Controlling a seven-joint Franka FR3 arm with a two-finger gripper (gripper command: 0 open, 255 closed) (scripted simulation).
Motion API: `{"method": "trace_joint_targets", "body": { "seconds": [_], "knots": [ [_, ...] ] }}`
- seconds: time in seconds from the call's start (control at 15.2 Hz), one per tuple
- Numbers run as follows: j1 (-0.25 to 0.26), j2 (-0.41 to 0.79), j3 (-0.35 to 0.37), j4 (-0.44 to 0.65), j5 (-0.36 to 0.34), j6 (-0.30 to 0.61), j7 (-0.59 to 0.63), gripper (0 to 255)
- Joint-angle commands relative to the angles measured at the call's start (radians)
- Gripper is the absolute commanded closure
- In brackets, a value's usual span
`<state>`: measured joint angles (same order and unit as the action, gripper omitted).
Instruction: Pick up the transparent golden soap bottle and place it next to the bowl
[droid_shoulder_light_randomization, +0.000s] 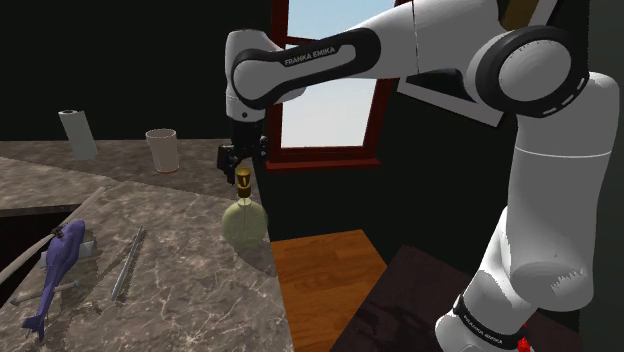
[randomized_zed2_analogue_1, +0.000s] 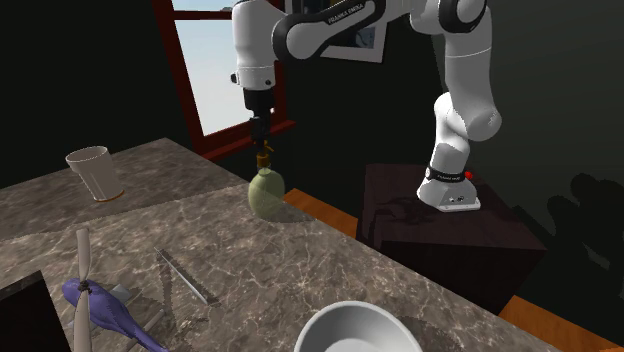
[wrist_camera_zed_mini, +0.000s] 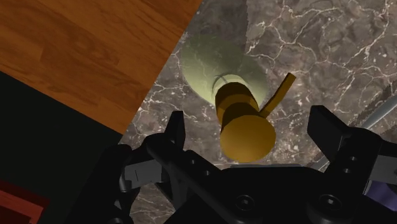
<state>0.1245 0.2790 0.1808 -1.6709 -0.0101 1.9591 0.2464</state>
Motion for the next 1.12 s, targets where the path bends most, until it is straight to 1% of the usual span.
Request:
{"method": "trace_joint_targets", "body": {
  "seconds": [0.0,0.53,0.59,1.06],
  "knots": [
    [0.0,0.007,0.0,-0.016,-0.001,0.023,0.0,0],
    [0.001,0.009,0.0,-0.021,-0.002,0.03,0.001,0],
    [0.001,0.009,0.0,-0.021,-0.002,0.03,0.001,255],
    [0.001,0.009,0.0,-0.021,-0.002,0.03,0.001,255]
  ]
}}
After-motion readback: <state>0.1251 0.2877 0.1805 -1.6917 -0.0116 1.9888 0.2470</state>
